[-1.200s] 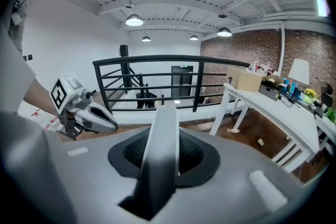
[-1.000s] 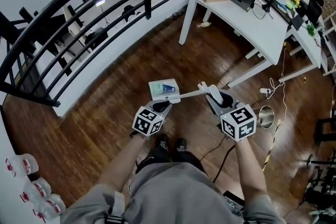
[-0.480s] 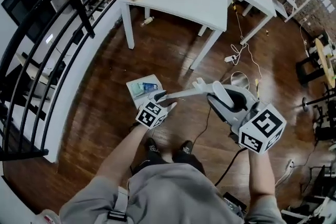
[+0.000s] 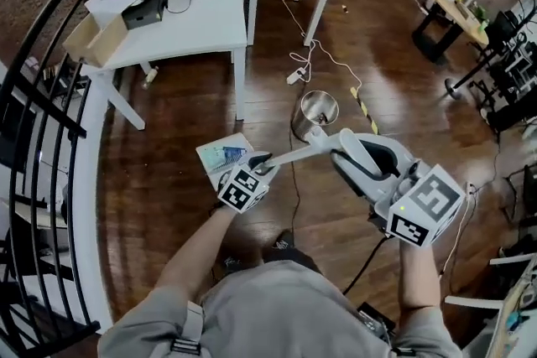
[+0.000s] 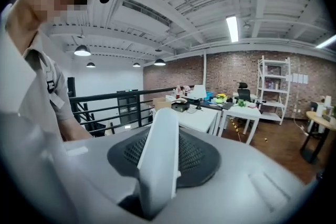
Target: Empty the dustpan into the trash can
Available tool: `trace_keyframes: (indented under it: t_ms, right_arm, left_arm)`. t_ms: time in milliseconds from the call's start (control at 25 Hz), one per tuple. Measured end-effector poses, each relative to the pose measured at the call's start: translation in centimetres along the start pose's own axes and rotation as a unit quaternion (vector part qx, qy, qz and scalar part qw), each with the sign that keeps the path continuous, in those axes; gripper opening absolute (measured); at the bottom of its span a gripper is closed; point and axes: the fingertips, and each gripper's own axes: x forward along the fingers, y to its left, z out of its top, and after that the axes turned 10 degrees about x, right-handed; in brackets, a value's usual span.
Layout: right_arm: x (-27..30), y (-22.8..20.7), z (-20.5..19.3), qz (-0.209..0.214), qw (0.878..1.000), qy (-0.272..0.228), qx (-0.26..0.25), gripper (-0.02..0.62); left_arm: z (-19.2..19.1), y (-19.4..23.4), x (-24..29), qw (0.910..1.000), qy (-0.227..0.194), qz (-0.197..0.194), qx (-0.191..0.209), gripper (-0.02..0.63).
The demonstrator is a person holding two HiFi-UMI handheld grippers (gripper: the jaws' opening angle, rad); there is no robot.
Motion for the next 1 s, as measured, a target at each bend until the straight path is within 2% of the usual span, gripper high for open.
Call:
trace_keyframes:
  t_ms: [120,280,560,760,1000]
  right_arm:
    - [-4.4,-5.5,-0.8,-0.031,0.999,-0.015,0.012,0.11]
    - [-9.8,-12.2,-0.6,-0.075,0.996,-0.043,0.021,0.112]
    - [-15.3,-21.2,-0.2,-0.155,0.984,-0.075,0.037,0.114]
    - [-15.5,-28.3,-0.3,-0.21,0.973,-0.075,0.061,0.115]
    - [-12.6,-37.3,0.1,-0.262,0.958,-0.048,0.102,0.118]
  left_arm:
    - [3.5,-2.1,6.0,0.9992,0.008,-0.028,0.026,0.118]
    - [9.2,-3.4,12.9,0.9964,-0.004,-0.051,0.067,0.117]
    - [16.5,-4.5,23.1,0.9891,-0.024,-0.099,0.107,0.118]
    - [18.4,-3.7,30.0,0.9811,-0.021,-0.15,0.12,0.118]
    - [19.0,-1.2,37.1,0.9702,-0.011,-0.214,0.113,0.118]
